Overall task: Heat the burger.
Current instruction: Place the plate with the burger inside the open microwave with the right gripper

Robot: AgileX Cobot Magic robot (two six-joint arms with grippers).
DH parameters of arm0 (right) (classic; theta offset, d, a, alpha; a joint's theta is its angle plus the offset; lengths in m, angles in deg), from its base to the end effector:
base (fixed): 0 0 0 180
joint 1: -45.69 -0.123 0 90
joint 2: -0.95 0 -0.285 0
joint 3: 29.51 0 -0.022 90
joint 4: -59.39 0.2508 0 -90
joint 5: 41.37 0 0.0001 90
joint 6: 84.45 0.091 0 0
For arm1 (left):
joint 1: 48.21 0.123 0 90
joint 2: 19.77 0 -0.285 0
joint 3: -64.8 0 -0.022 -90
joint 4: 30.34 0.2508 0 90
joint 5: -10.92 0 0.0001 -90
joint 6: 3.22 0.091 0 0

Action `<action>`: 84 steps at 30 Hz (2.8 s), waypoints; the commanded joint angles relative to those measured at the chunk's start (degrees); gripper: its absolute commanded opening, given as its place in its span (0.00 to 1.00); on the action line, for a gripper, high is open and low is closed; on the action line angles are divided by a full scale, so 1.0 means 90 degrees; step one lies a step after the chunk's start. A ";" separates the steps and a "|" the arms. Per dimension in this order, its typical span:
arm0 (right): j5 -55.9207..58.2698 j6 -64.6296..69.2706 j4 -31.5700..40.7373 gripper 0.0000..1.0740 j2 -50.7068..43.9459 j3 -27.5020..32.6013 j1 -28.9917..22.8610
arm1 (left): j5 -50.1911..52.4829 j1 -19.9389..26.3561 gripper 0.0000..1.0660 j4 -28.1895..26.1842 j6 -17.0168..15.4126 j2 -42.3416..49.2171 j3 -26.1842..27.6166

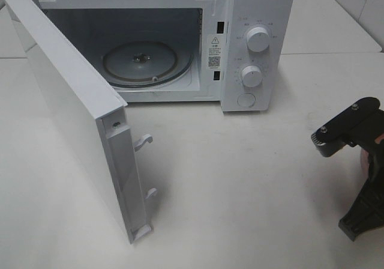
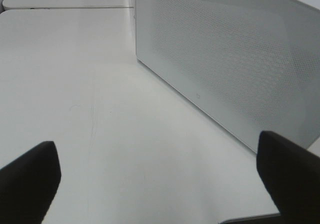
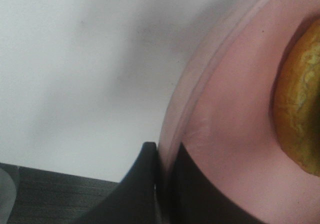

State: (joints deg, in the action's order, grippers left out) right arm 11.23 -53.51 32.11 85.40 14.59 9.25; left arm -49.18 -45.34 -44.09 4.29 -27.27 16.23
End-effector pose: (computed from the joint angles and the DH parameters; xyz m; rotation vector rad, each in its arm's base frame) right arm 0.1688 0.0834 0.1829 -0.5679 2.8570 -0.4746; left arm -0.0054 -0.0191 0.2801 0.0913 2.0067 -0.1708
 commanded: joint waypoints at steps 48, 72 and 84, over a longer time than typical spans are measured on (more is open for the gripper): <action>-0.0649 -0.1159 -0.2005 0.01 -0.0083 0.0032 -0.2362 | 0.0083 0.0013 0.94 0.0000 -0.0013 0.0045 -0.0006; -0.1808 -0.3228 -0.2241 0.02 -0.0083 0.0032 -0.2362 | 0.0083 0.0013 0.94 0.0000 -0.0013 0.0045 -0.0006; -0.2776 -0.4431 -0.2222 0.02 -0.0083 0.0032 -0.2241 | 0.0083 0.0013 0.94 0.0000 -0.0013 0.0045 -0.0006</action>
State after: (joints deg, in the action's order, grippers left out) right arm -10.89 -90.63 14.75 85.40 15.22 -11.67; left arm -49.18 -45.34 -44.09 4.29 -27.27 16.23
